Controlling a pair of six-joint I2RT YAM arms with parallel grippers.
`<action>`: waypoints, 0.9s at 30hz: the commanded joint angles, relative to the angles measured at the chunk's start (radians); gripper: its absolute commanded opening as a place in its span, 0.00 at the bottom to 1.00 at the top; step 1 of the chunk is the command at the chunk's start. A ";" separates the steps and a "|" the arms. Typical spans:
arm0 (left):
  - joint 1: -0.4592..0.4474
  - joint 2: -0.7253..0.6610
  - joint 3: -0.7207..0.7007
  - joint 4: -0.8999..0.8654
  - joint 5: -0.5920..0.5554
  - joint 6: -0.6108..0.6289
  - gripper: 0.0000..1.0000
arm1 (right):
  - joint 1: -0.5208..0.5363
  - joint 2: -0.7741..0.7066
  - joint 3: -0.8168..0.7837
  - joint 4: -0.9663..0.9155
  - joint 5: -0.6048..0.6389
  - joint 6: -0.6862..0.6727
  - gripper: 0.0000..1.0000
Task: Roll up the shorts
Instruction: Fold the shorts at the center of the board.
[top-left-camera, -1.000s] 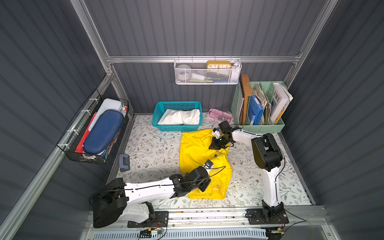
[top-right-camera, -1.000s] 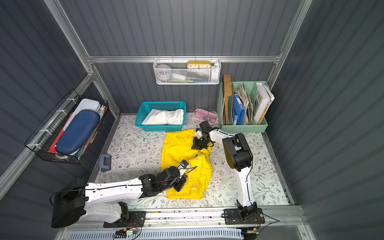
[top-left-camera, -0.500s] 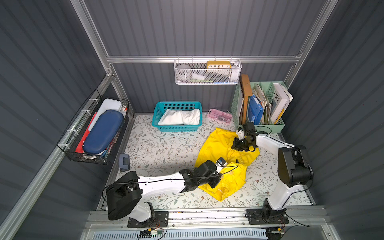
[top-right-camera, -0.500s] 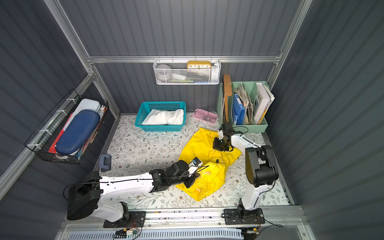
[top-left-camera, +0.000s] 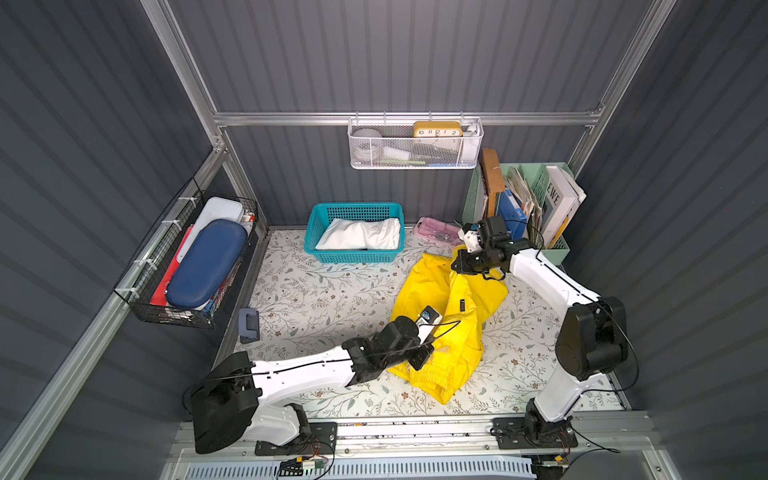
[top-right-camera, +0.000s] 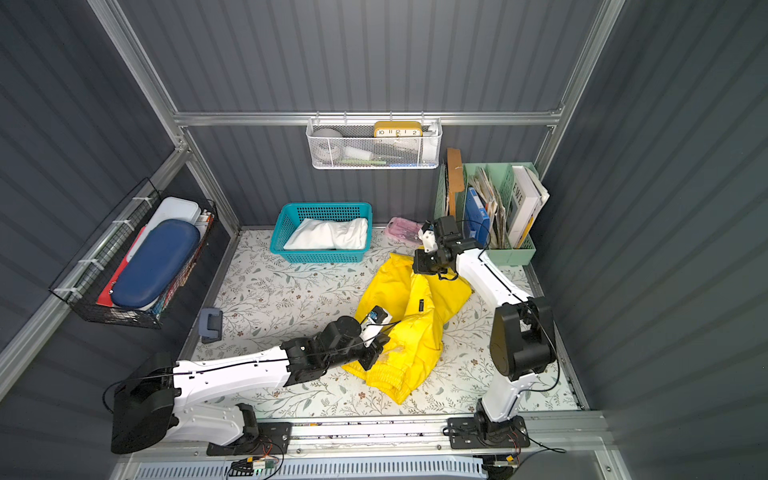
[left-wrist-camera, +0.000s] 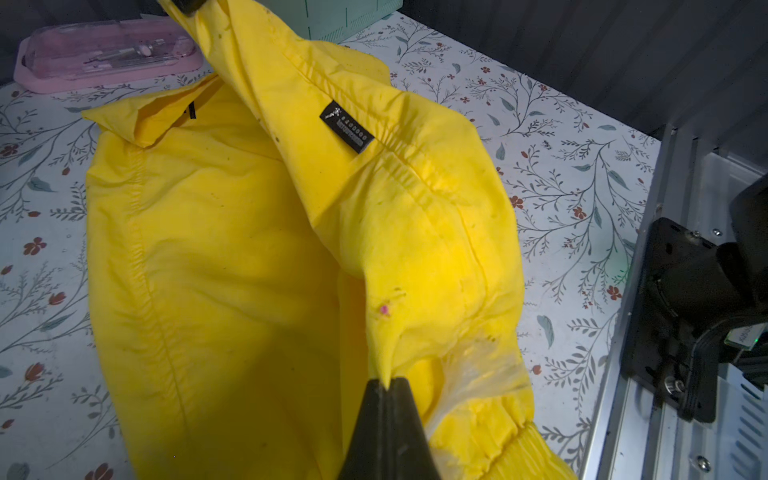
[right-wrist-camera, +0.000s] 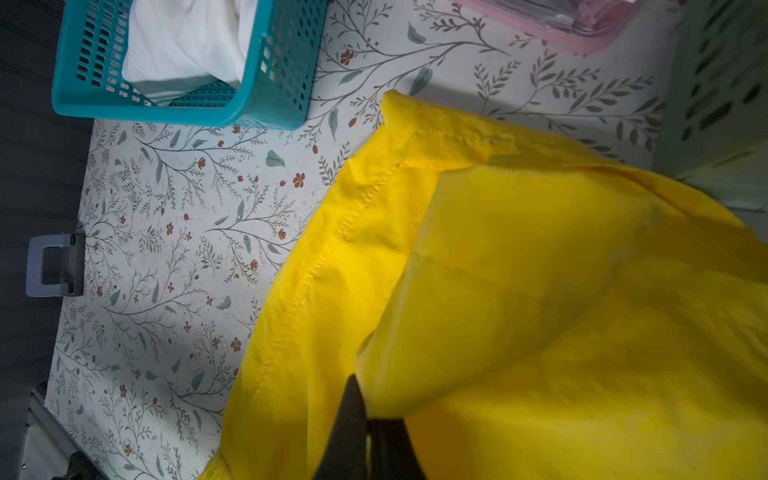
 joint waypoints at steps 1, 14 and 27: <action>0.016 -0.020 -0.027 -0.004 -0.010 -0.021 0.00 | 0.012 0.048 0.075 -0.018 -0.030 0.011 0.00; 0.017 0.039 0.144 -0.107 0.267 0.134 1.00 | 0.015 0.221 0.273 -0.089 -0.030 0.057 0.00; 0.016 0.356 0.289 -0.228 0.240 0.179 1.00 | 0.016 0.275 0.373 -0.103 -0.075 0.064 0.00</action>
